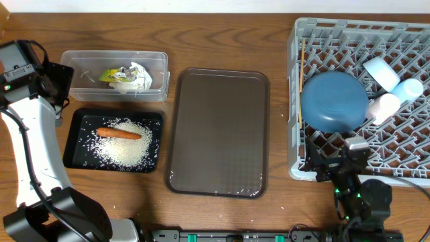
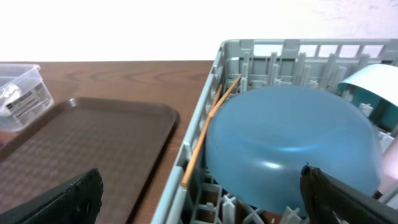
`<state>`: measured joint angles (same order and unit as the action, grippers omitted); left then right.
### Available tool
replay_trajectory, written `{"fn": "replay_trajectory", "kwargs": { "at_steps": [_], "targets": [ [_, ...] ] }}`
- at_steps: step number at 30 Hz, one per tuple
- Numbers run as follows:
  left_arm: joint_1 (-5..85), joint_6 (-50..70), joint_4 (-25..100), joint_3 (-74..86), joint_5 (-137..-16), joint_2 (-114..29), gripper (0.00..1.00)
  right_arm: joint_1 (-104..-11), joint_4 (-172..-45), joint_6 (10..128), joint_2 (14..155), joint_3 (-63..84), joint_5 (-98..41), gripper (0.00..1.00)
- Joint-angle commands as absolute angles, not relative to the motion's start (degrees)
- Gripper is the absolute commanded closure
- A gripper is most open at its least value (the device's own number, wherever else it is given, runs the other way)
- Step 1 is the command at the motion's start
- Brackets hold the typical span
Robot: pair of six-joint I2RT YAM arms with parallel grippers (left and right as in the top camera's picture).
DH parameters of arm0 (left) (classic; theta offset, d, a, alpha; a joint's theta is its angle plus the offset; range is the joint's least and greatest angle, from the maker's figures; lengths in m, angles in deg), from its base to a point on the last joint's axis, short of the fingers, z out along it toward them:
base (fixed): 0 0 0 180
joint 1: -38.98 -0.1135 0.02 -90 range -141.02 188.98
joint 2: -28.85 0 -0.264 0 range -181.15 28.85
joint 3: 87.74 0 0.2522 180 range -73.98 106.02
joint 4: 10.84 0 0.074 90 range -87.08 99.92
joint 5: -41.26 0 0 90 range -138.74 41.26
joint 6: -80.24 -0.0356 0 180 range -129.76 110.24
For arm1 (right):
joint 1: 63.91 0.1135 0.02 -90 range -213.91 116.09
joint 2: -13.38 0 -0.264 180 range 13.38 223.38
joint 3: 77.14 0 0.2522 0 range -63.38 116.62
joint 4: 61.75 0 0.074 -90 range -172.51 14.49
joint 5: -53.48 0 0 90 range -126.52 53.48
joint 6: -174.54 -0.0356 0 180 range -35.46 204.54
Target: Sort waste into correct bins and load items into the dishwasher rack
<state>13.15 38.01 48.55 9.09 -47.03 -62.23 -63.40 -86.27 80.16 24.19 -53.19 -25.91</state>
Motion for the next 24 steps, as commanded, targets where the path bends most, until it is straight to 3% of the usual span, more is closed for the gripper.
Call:
{"fn": "replay_trajectory", "kwargs": {
  "at_steps": [1,9,24],
  "targets": [
    [12.9,37.5,48.6,9.7,-46.5,-62.1,0.01,-65.4,-85.2,81.2,19.7,-55.9,-24.5,0.01],
    [12.9,37.5,48.6,9.7,-46.5,-62.1,0.02,-66.6,-75.6,81.2,13.7,-63.2,-25.5,0.01],
    [12.9,37.5,48.6,9.7,-46.5,-62.1,0.02,-66.5,-79.1,81.9,13.7,-63.1,-29.0,0.01]
  ]
}}
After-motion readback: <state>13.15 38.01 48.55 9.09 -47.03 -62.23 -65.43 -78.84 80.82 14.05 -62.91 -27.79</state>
